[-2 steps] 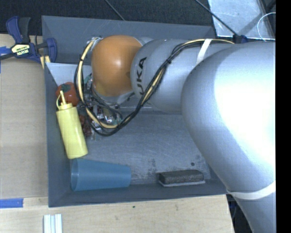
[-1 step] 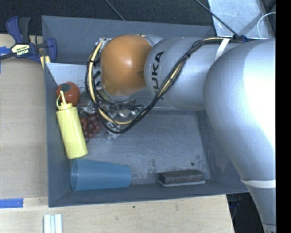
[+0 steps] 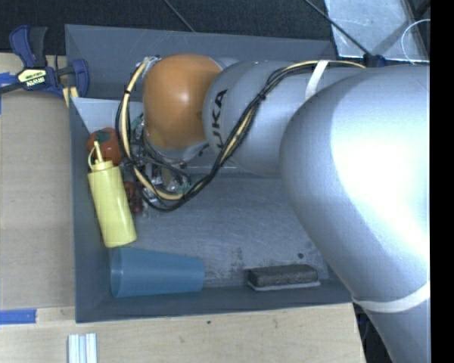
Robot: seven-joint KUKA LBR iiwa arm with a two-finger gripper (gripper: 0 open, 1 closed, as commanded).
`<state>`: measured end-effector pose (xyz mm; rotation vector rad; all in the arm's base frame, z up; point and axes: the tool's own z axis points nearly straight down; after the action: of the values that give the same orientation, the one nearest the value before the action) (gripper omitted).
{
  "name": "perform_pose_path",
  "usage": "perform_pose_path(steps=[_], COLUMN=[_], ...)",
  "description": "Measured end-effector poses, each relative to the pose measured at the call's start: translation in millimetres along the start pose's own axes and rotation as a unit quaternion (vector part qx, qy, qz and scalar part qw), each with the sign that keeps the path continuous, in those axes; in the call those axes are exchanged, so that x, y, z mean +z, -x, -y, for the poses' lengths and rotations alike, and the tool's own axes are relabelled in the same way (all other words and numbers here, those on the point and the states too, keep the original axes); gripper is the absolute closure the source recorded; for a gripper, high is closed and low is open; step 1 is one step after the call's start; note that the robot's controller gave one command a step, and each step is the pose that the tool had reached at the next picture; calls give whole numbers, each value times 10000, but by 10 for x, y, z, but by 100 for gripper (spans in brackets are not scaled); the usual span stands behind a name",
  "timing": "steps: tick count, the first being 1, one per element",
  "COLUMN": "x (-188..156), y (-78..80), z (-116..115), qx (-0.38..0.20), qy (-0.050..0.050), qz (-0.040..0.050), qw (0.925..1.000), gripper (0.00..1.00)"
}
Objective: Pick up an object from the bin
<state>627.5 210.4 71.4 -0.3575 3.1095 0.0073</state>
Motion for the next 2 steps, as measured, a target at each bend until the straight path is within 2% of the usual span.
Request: perform_pose_path(steps=[1, 2], x=[-21, -21], y=[-11, -12], z=[206, 207], qx=[-2514, -2508], qy=[-8, -6], qz=[23, 20], qw=[9679, 9680], gripper=[100, 100])
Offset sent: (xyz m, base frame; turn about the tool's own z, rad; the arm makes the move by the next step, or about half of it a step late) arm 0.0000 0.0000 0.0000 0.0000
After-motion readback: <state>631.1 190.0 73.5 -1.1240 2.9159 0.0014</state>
